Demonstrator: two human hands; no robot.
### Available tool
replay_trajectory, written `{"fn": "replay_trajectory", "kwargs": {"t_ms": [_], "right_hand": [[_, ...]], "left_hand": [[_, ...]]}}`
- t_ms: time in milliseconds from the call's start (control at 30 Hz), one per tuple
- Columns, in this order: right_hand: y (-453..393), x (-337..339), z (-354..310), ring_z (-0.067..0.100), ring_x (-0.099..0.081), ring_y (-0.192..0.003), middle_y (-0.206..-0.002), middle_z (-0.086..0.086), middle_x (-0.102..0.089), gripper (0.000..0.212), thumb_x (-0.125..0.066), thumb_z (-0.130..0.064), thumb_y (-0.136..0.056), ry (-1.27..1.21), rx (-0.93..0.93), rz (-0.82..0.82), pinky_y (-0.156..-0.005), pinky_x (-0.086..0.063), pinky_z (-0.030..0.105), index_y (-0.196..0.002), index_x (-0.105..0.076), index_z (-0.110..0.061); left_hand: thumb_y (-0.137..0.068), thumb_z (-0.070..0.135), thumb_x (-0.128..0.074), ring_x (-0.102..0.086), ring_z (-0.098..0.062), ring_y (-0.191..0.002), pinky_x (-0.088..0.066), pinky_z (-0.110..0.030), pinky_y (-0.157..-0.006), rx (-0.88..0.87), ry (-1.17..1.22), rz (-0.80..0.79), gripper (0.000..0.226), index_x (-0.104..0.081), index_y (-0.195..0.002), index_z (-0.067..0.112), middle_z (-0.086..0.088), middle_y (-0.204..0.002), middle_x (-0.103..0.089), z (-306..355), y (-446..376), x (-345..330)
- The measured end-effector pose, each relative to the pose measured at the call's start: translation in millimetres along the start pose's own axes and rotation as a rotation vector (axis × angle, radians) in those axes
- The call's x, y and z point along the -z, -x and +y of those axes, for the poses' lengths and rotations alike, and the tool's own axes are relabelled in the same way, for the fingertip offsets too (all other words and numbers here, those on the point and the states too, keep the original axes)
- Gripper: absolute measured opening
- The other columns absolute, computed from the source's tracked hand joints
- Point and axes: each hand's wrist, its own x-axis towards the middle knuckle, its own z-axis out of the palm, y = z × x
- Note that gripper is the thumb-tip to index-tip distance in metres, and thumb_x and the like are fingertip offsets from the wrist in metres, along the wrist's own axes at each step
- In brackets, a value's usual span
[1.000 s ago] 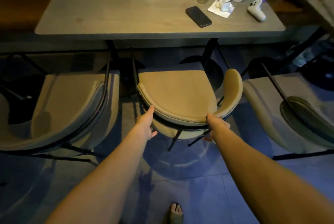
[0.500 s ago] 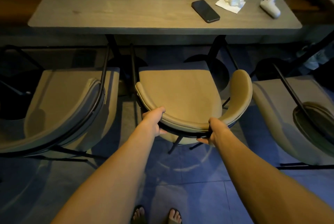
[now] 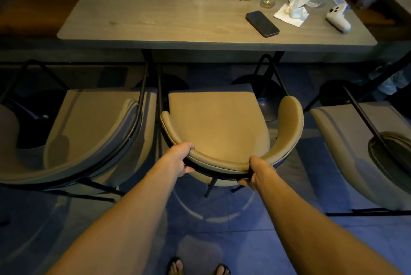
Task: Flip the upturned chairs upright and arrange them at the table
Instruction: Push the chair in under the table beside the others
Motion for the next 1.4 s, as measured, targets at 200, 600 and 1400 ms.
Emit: {"fn": "replay_trajectory", "kwargs": {"t_ms": [200, 600, 1400], "right_hand": [[32.5, -14.4, -11.7, 0.042, -0.058, -0.113, -0.132, 0.018, -0.057, 0.059, -0.069, -0.008, -0.082, -0.085, -0.023, 0.026, -0.056, -0.053, 0.064, -0.135, -0.043, -0.009], [72.3, -25.5, -20.5, 0.037, -0.034, -0.141, -0.160, 0.018, -0.019, 0.106, -0.073, -0.034, -0.086, 0.094, 0.056, 0.222, -0.112, -0.037, 0.049, -0.156, 0.000, -0.002], [126.6, -158.3, 1.9, 0.030, -0.063, -0.109, -0.122, 0.005, -0.067, 0.048, -0.048, -0.041, -0.095, 1.351, 0.895, -0.109, -0.087, -0.052, 0.037, -0.143, -0.044, -0.037]], "left_hand": [[-0.091, 0.008, -0.058, -0.055, -0.030, -0.120, -0.050, -0.050, -0.090, 0.010, -0.003, 0.010, 0.035, -0.052, -0.126, 0.007, -0.013, -0.118, -0.058, 20.8, -2.1, 10.0], [-0.090, 0.032, -0.065, -0.061, -0.025, -0.112, -0.048, -0.042, -0.098, -0.001, -0.013, -0.016, 0.046, -0.055, -0.129, 0.009, -0.008, -0.113, -0.063, 24.8, -12.7, 23.9], [-0.091, 0.072, -0.012, -0.032, -0.032, -0.142, -0.012, -0.050, -0.116, -0.336, -0.910, 0.406, 0.076, -0.027, -0.152, 0.029, -0.004, -0.155, -0.037, 58.2, -61.6, 190.2]]}}
